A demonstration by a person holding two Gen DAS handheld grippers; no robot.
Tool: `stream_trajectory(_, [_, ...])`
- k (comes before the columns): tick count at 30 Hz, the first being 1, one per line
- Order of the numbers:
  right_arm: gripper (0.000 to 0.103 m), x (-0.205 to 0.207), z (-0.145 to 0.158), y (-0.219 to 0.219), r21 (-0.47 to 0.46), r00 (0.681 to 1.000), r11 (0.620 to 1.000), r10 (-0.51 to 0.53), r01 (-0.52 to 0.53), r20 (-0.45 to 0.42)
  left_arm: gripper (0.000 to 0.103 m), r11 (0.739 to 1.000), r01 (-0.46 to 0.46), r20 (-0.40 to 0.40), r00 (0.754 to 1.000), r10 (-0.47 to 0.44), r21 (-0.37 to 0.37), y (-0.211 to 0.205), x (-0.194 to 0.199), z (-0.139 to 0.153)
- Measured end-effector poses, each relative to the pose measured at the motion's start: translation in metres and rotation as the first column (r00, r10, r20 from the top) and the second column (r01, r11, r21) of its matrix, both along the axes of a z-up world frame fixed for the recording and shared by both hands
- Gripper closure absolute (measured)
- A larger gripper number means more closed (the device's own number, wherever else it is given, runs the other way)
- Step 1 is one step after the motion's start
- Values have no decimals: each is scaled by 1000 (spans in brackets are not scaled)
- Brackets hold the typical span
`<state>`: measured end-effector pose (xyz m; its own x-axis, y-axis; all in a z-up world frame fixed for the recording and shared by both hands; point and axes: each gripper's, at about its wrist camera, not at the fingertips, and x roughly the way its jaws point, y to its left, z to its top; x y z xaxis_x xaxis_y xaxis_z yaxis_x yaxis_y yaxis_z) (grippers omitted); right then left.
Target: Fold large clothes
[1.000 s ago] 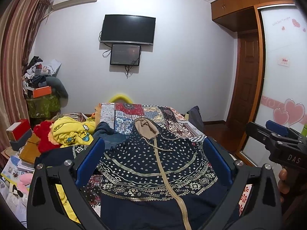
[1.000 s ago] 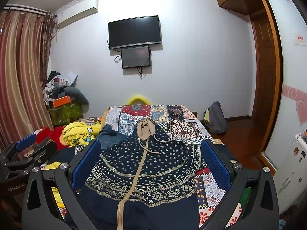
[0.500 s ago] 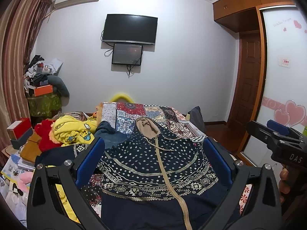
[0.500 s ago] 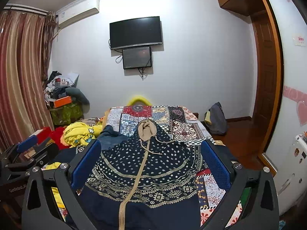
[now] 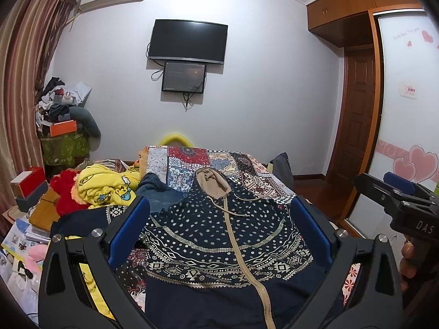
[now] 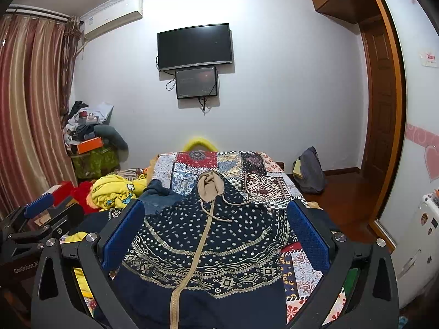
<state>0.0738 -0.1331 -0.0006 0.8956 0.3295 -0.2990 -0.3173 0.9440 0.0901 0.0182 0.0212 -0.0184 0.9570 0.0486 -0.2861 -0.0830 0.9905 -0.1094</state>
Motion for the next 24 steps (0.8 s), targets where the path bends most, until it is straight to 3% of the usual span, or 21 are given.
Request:
stream_trajectory(15, [0, 26, -3, 6, -30, 999, 1000, -7, 6, -34, 0, 999, 43, 4, 999, -43, 27, 19, 25, -3])
stream_trajectory(20, [0, 48, -7, 11, -34, 998, 999, 14, -16, -61, 0, 999, -7, 6, 1000, 7, 53, 52, 47, -1])
stream_trajectory(24, [0, 72, -14, 18, -42, 996, 999, 14, -17, -88, 0, 993, -112, 6, 994, 111, 38, 91, 65, -8])
